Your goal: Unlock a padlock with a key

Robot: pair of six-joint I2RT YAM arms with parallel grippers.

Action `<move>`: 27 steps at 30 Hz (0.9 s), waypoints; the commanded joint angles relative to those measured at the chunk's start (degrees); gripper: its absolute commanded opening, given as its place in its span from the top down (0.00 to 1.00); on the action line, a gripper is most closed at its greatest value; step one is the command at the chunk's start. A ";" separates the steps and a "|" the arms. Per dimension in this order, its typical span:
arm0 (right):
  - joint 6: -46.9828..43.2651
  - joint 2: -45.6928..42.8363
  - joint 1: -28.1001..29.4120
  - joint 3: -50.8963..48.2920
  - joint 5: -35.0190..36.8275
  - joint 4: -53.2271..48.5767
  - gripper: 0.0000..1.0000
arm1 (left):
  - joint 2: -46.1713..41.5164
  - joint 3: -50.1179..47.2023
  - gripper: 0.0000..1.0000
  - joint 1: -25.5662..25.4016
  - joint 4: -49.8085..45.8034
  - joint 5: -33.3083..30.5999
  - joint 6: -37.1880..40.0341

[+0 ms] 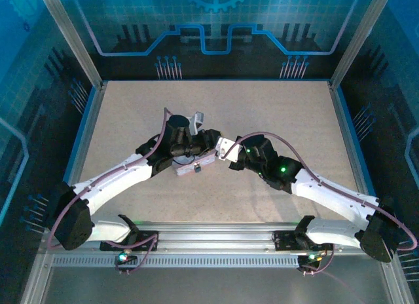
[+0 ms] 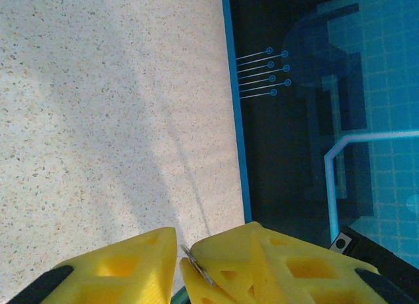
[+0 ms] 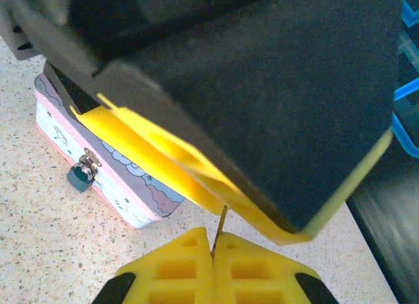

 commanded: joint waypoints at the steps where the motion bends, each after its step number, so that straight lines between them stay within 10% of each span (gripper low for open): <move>1: -0.73 0.53 0.90 1.59 1.30 0.64 1.00 | 0.82 1.88 0.66 -0.44 0.86 1.53 -0.56; 20: -2.44 -0.09 1.22 1.19 1.82 1.13 1.00 | 1.14 2.23 1.00 -0.74 -0.36 0.91 0.10; 27: -1.68 -2.20 0.70 -0.20 1.38 -0.10 0.82 | -1.02 3.11 1.00 -0.59 -4.72 -2.59 2.78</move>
